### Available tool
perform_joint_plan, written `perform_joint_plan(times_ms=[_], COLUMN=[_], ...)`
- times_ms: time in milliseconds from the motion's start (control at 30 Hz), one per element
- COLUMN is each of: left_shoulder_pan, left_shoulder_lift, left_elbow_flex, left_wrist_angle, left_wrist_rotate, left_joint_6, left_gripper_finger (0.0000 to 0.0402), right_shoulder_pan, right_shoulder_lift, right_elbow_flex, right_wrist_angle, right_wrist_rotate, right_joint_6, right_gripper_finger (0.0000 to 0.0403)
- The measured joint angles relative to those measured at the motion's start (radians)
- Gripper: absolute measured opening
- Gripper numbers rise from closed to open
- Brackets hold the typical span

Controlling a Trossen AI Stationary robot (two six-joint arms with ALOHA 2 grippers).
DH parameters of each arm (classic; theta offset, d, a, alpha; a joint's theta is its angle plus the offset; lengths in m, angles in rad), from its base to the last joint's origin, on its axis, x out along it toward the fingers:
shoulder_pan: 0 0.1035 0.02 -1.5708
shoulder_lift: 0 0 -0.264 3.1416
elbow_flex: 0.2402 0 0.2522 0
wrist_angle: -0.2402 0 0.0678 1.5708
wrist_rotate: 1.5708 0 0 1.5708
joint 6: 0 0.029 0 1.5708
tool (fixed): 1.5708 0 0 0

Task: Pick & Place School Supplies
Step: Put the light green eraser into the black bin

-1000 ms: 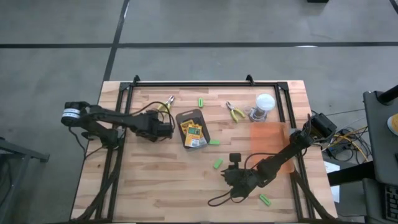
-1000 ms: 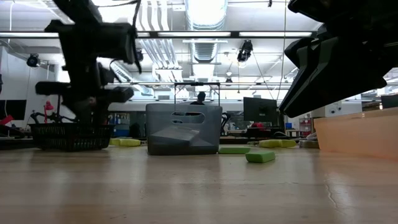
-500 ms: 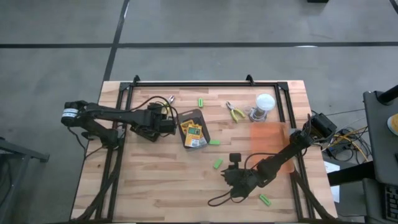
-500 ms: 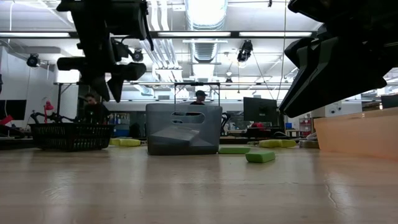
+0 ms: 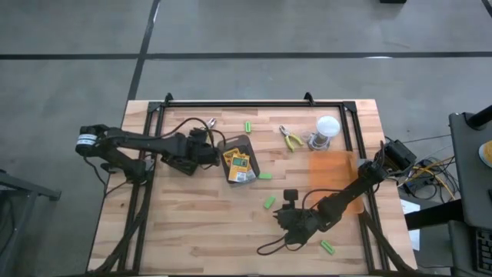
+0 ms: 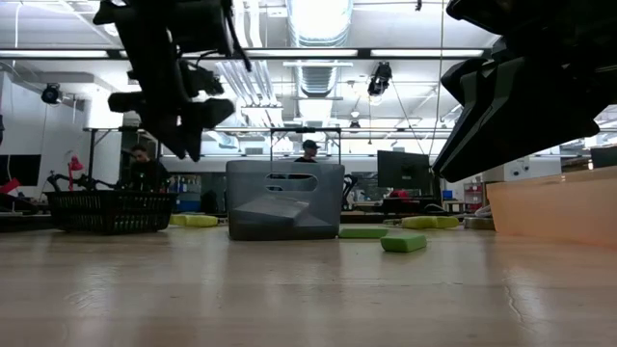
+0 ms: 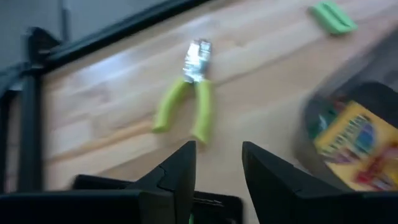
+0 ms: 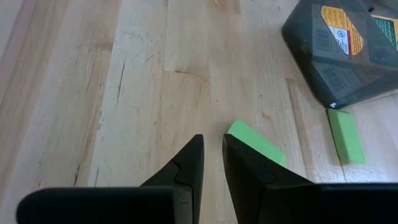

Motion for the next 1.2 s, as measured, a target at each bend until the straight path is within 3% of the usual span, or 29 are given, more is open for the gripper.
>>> perform_joint_plan(times_ms=[267, 500, 600, 900, 1033, 1200], left_shoulder_pan=[-0.042, -0.138, -0.182, -0.294, -0.326, -0.37], left_shoulder_lift=[0.0, 0.004, 0.005, 0.005, 0.0, -0.013], left_elbow_flex=[-0.014, -0.014, -0.015, -0.026, -0.026, -0.006], left_wrist_angle=[0.144, 0.309, 0.38, 0.49, 0.512, 0.535], left_wrist_rotate=[0.069, 0.054, 0.05, 0.061, 0.136, 0.149], left_joint_6=[0.089, 0.453, 0.537, 0.678, 0.729, 0.701], left_gripper_finger=[0.0136, 0.0136, 0.0136, 0.0136, 0.0136, 0.0136], right_shoulder_pan=[0.0, 0.0, 0.0, 0.0, 0.0, 0.0], right_shoulder_lift=[0.0, 0.0, 0.0, 0.0, 0.0, 0.0], right_elbow_flex=[0.0, 0.0, 0.0, 0.0, 0.0, 0.0], right_wrist_angle=[0.0, 0.0, 0.0, 0.0, 0.0, 0.0], right_wrist_rotate=[0.0, 0.0, 0.0, 0.0, 0.0, 0.0], right_joint_6=[0.0, 0.0, 0.0, 0.0, 0.0, 0.0], right_gripper_finger=[0.0057, 0.0057, 0.0057, 0.0057, 0.0057, 0.0057])
